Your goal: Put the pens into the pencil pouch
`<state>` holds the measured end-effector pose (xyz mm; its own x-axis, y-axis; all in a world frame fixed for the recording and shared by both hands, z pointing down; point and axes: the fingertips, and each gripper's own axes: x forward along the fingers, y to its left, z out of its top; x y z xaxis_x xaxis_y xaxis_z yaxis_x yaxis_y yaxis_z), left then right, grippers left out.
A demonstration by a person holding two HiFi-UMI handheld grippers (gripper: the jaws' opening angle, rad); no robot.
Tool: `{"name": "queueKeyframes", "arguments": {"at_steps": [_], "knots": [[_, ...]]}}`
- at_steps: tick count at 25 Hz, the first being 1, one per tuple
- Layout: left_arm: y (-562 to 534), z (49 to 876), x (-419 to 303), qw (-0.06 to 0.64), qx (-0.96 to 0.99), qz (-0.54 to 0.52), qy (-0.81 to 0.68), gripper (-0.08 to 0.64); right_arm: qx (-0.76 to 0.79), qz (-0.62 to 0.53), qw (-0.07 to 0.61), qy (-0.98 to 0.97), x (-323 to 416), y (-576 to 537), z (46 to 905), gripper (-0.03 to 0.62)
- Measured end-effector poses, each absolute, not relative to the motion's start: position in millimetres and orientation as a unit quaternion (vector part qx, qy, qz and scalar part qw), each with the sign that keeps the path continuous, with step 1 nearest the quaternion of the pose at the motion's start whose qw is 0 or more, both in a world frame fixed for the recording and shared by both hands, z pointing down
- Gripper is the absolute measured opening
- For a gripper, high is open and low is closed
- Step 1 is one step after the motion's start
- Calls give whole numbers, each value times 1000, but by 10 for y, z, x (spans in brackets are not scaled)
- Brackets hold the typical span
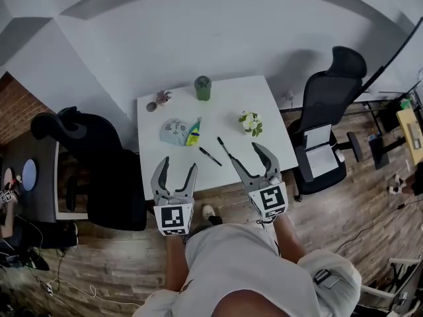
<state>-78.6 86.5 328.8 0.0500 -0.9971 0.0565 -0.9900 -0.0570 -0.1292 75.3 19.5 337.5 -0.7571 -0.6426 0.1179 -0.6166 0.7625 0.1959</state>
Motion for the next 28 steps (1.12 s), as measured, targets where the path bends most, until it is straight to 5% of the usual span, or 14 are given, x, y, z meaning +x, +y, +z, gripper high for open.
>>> {"name": "queueKeyframes", "arguments": {"at_steps": [28], "knots": [[-465, 3541, -1432, 6, -750, -83, 656, 373, 350, -55, 104, -929, 61, -1021, 3521, 354]]}}
